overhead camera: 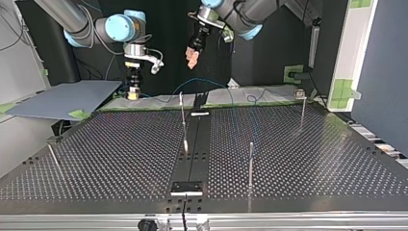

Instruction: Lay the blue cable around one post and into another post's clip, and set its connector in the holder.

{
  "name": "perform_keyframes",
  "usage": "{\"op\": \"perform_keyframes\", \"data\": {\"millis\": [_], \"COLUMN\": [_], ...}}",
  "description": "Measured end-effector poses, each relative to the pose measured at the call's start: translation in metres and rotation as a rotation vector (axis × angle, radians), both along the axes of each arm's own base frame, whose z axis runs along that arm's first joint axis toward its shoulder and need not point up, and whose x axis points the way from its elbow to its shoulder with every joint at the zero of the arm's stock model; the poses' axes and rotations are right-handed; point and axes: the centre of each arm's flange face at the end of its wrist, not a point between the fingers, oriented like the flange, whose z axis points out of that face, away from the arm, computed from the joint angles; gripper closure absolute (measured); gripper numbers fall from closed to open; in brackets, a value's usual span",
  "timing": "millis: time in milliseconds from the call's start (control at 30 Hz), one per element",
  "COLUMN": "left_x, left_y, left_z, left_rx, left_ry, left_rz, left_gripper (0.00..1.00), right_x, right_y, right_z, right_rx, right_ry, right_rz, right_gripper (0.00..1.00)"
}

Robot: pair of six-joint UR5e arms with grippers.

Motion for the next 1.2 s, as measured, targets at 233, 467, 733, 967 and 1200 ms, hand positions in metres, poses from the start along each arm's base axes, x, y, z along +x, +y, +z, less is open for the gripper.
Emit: {"op": "perform_keyframes", "data": {"millis": [233, 467, 733, 967, 1200], "left_x": [0.002, 0.002, 0.002, 0.003, 0.013], "left_y": [0.002, 0.003, 0.000, 0.001, 0.006], "left_z": [-0.014, -0.014, -0.013, -0.013, -0.010], "left_rx": [0.009, 0.003, -0.028, -0.073, -0.143], "left_ry": [0.018, 0.020, 0.019, 0.033, 0.030], "left_rz": [0.005, 0.011, 0.007, 0.042, 0.098], "left_gripper": [0.00, 0.00, 0.00, 0.00, 0.00], "right_x": [0.003, 0.010, 0.013, 0.015, 0.021], "right_y": [0.016, 0.037, 0.067, 0.081, 0.091], "right_z": [-0.007, -0.008, 0.010, 0.031, 0.040], "right_rx": [0.014, 0.020, 0.008, -0.007, -0.012], "right_ry": [0.005, 0.013, 0.002, -0.052, -0.069], "right_rz": [0.025, 0.058, 0.097, 0.116, 0.137], "right_gripper": [0.80, 0.80, 0.80, 0.80, 0.80]}}
